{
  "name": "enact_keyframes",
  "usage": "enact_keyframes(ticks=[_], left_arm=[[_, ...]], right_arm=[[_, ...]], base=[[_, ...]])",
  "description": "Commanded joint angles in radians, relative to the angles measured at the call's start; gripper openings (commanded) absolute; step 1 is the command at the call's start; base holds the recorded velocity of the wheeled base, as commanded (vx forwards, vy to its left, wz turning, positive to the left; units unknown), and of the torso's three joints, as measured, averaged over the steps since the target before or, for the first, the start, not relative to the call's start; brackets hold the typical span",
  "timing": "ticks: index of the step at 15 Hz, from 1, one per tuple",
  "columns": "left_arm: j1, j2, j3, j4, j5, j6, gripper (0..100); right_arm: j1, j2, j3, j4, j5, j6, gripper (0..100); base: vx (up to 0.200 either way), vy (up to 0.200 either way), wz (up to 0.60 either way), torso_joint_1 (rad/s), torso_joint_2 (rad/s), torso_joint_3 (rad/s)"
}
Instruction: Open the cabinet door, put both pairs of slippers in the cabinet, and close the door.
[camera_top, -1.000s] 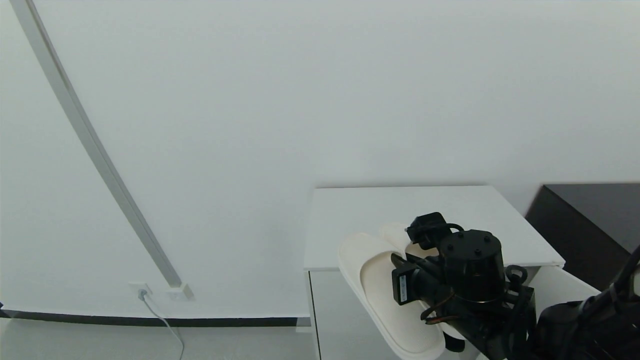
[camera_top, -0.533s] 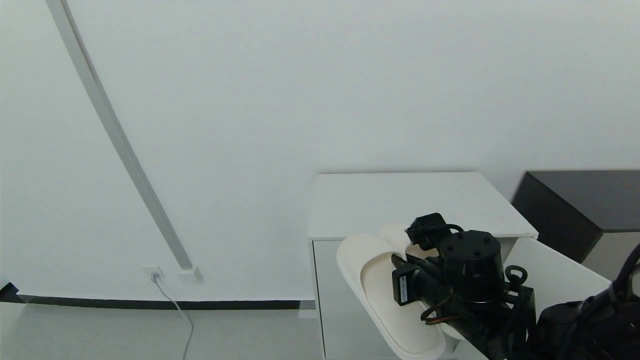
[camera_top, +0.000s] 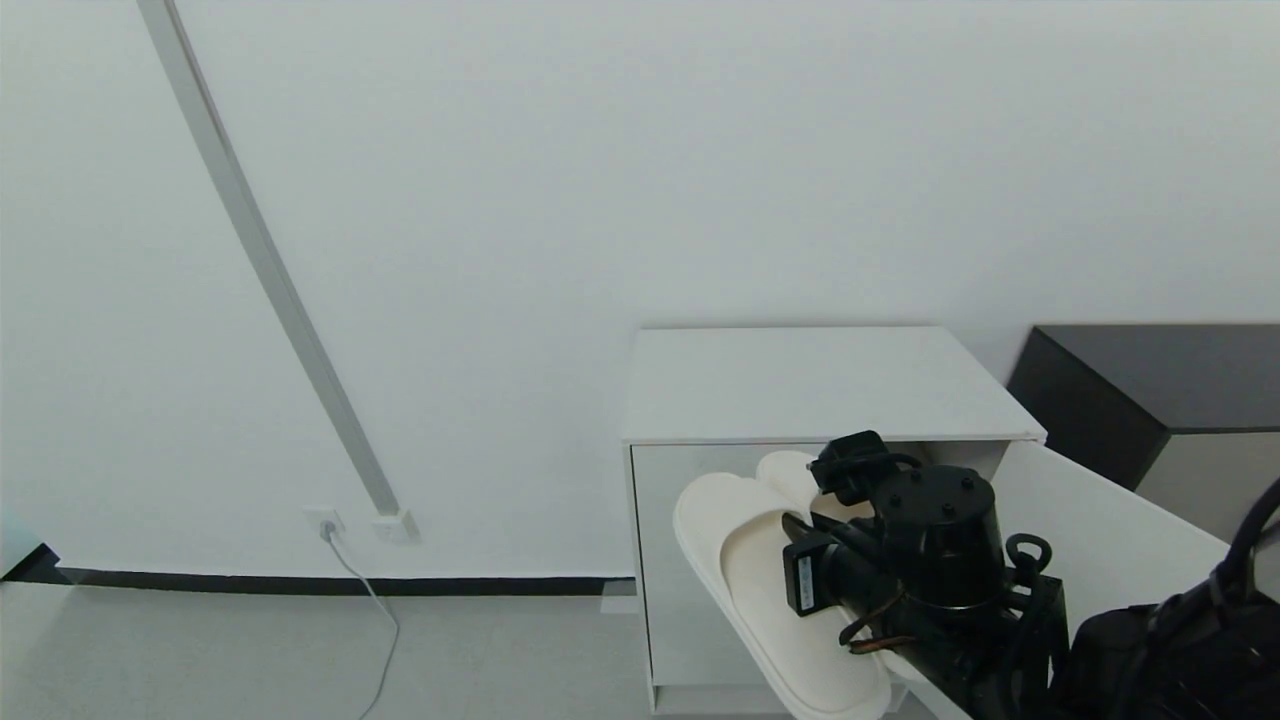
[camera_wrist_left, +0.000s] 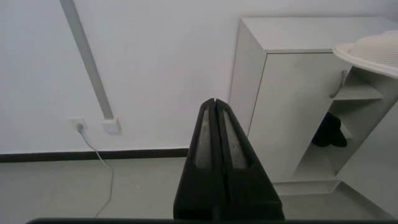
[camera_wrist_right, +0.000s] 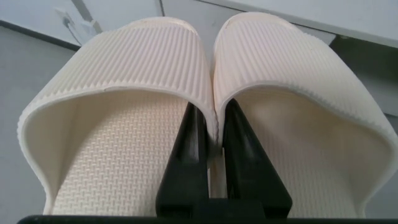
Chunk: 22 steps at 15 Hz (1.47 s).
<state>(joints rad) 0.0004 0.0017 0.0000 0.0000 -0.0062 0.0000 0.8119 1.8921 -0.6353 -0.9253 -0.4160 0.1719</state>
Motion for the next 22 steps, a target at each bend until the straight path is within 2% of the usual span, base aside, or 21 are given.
enact_keyframes(ticks=[1,9,22], left_arm=[[0.001,0.0,0.0,0.0,0.0,0.0,0],[0.001,0.0,0.0,0.0,0.0,0.003,0],[0.001,0.0,0.0,0.0,0.0,0.003,0]], right_arm=[[0.003,0.004,0.0,-0.001,0.0,0.0,0],[0.004,0.007,0.0,-0.001,-0.003,-0.002,0],[0.004,-0.016,0.019,-0.001,0.002,-0.006,0]], base=[[0.0,0.0,0.0,0.0,0.0,0.0],[0.0,0.0,0.0,0.0,0.0,0.0],[0.0,-0.2,0.0,0.003,0.0,0.003]])
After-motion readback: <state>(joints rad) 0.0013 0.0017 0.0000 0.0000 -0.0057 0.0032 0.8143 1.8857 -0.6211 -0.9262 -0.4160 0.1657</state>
